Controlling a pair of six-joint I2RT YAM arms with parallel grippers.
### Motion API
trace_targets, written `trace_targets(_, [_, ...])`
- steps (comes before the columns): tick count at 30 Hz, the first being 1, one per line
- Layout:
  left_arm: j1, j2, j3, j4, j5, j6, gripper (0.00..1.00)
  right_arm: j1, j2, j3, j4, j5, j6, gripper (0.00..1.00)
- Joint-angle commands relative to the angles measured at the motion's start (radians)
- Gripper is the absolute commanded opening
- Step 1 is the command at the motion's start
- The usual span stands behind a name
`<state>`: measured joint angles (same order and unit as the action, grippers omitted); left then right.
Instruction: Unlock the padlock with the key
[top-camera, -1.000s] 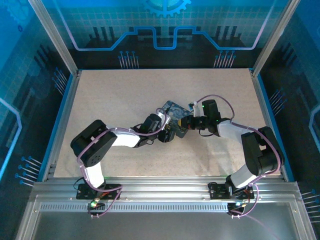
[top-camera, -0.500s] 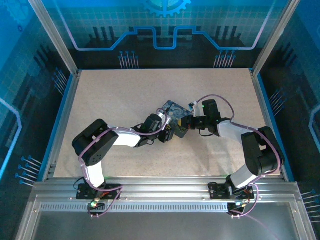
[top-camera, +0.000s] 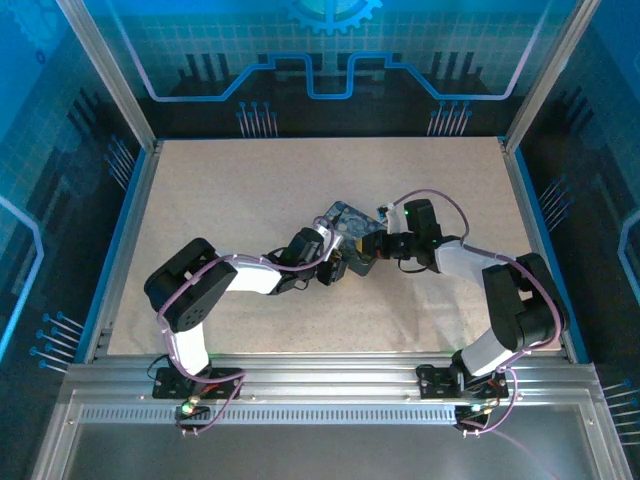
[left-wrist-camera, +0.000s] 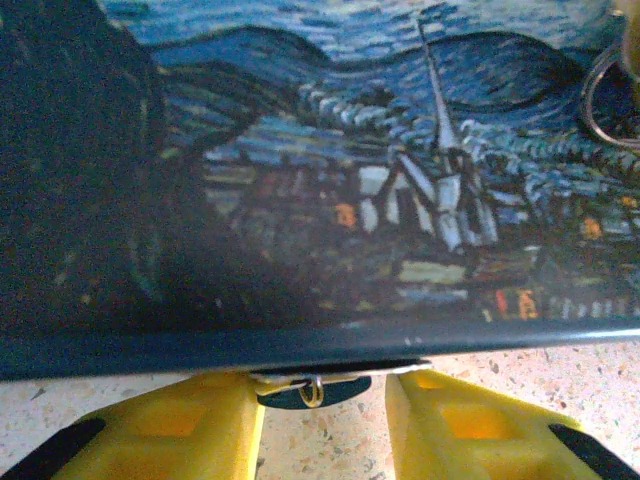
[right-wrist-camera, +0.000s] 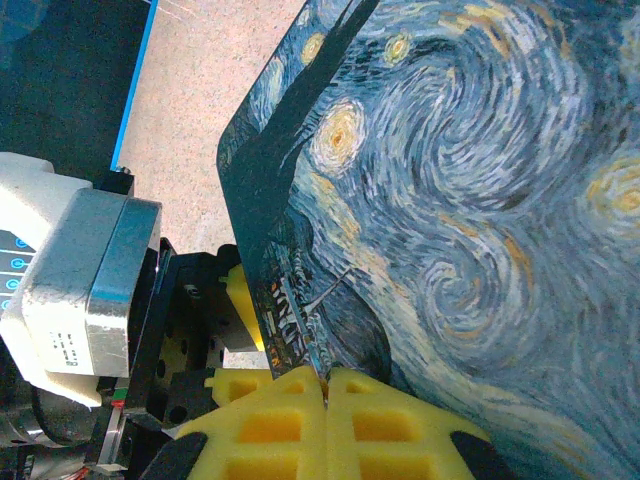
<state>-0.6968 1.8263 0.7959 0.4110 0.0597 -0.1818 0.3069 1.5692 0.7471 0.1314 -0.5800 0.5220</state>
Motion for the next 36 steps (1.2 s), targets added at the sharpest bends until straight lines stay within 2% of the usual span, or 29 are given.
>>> trace_targets(1, [-0.002, 0.022, 0.025, 0.027, 0.018, 0.002, 0.38, -0.007, 0.028, -0.012, -0.094, 0.032, -0.012, 0.00])
trace_targets(12, [-0.004, 0.042, 0.034, 0.026, 0.020, -0.003, 0.41, -0.007, 0.028, -0.011, -0.089, 0.030, -0.010, 0.00])
trace_targets(25, [-0.003, 0.024, 0.029, 0.021, 0.022, -0.003, 0.28, -0.007, 0.012, -0.012, -0.077, 0.024, -0.002, 0.00])
trace_targets(29, [-0.005, -0.020, 0.031, -0.030, 0.035, -0.031, 0.28, -0.007, -0.029, -0.009, -0.056, 0.021, -0.011, 0.00])
trace_targets(36, [-0.007, -0.102, 0.074, -0.204, 0.080, -0.176, 0.27, -0.006, -0.179, -0.023, -0.073, 0.086, -0.077, 0.00])
